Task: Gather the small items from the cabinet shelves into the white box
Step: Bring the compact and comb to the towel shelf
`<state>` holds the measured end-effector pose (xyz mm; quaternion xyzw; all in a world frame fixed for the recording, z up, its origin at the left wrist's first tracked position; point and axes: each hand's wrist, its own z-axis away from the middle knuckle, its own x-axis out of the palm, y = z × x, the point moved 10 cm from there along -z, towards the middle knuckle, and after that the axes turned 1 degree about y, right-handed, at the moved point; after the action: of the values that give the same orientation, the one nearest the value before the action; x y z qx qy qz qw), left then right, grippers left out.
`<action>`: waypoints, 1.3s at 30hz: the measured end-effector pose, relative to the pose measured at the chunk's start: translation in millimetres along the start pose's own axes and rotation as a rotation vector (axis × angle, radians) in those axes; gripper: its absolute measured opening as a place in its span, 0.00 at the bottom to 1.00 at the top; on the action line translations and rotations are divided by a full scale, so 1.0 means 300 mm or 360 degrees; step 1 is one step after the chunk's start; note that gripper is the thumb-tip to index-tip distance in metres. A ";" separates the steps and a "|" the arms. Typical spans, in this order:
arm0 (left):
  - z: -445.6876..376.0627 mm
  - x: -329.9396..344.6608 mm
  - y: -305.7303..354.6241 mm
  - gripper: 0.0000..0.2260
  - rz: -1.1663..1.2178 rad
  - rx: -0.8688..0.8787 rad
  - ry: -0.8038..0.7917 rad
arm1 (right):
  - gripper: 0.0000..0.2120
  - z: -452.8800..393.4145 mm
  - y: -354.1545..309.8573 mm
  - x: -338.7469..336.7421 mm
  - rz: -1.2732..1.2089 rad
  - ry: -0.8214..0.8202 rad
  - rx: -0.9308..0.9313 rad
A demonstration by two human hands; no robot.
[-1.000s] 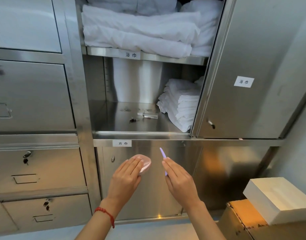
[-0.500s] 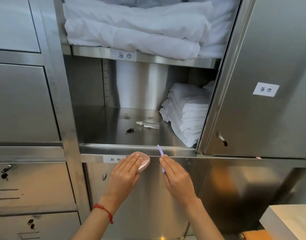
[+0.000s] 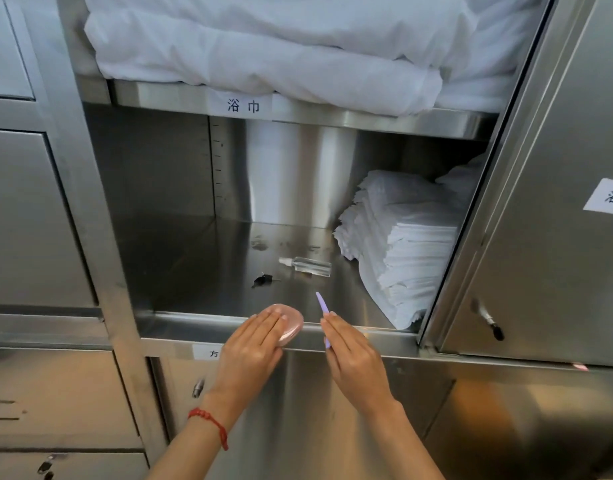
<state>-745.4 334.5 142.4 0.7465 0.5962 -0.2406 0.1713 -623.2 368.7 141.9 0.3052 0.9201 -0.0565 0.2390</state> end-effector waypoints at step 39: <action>-0.250 0.606 -0.294 0.15 0.0422 0.0108 -0.0041 | 0.18 -0.076 0.418 0.505 0.0273 -0.0279 0.0336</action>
<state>-787.9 542.4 104.6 0.8210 0.4816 -0.2456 0.1838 -664.5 556.6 95.4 0.4000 0.8551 -0.1587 0.2891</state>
